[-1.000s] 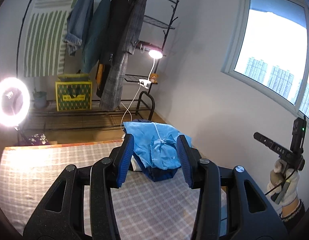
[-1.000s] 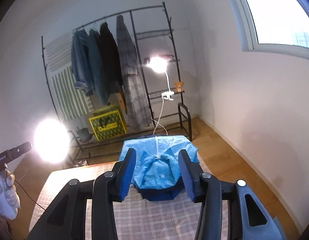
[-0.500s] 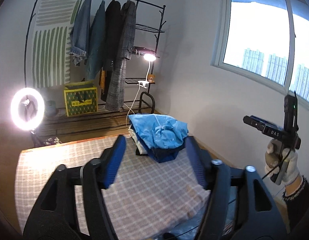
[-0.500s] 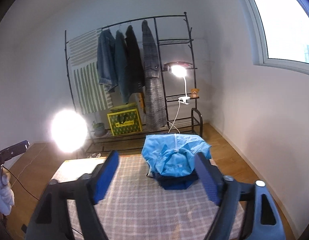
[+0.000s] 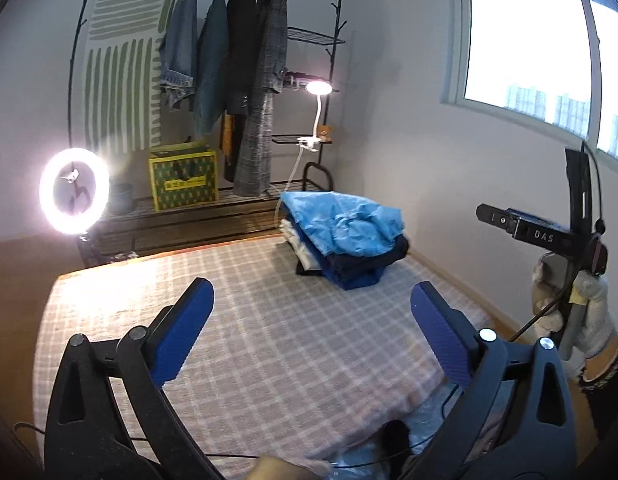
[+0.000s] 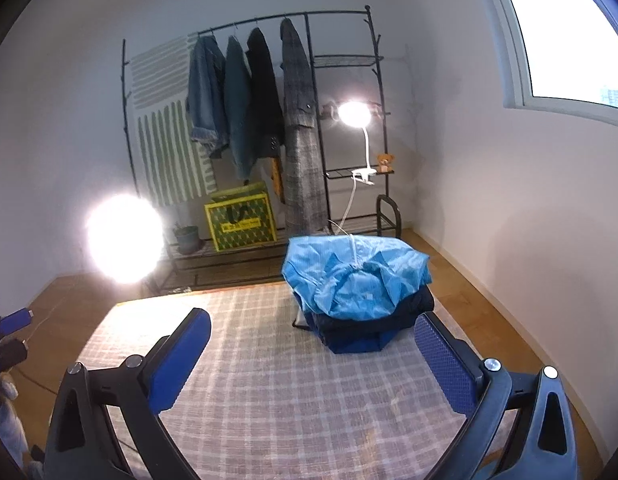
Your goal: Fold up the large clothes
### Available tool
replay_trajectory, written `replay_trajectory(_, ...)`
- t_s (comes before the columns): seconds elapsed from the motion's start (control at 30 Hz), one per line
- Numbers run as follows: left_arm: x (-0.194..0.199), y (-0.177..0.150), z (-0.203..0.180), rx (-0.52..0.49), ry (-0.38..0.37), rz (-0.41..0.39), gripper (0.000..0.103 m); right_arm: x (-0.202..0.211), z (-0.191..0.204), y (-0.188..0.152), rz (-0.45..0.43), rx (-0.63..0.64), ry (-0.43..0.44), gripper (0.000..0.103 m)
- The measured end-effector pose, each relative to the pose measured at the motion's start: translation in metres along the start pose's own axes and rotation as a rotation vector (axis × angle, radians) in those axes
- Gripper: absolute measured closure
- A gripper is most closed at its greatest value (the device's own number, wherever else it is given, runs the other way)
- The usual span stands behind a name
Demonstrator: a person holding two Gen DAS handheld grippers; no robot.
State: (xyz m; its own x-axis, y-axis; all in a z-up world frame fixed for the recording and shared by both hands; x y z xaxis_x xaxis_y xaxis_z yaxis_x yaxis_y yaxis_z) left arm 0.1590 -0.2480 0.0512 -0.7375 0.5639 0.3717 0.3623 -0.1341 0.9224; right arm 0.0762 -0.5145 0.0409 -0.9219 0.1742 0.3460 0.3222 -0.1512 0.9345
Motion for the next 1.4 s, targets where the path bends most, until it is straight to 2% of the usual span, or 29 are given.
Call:
replay_trajectory(0.23, -0.032, -0.026, 0.005, -0.007, 0.031, 0.024, 0.000, -0.034, 0.010, -0.029, 0.009, 0.013, -0.061, 0.000)
replay_trajectory(0.5, -0.062, -0.046, 0.015, -0.025, 0.075, 0.036, 0.000, -0.069, 0.021, -0.048, -0.004, -0.019, -0.071, 0.000)
replay_trajectory(0.7, -0.072, -0.052, 0.018, -0.012, 0.076, 0.035, 0.000, -0.088, 0.026, -0.060, -0.004, -0.005, -0.087, 0.000)
replay_trajectory(1.03, -0.085, -0.064, 0.017, -0.063, 0.101, 0.064, 0.000, -0.100, 0.026, -0.065, -0.043, 0.020, -0.116, 0.000)
replay_trajectory(1.4, -0.082, -0.060, 0.022, -0.032, 0.094, 0.053, 0.000, -0.104, 0.022, -0.066, -0.032, 0.011, -0.129, 0.000)
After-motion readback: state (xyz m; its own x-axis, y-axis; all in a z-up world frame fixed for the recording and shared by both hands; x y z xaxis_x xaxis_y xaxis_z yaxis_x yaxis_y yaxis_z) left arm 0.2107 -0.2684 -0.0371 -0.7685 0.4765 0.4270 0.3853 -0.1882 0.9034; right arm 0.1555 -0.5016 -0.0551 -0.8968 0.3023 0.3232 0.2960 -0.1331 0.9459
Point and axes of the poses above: each gripper's, at about its wrist camera, not at the fingertips, and x roughly against the way its jaws point, z to its left, y to its top, the point moved 5 cm from there along -x, roughly the way its jaws point, and after that the axes turned 6 degrees about -z, right-handed, at the moved point
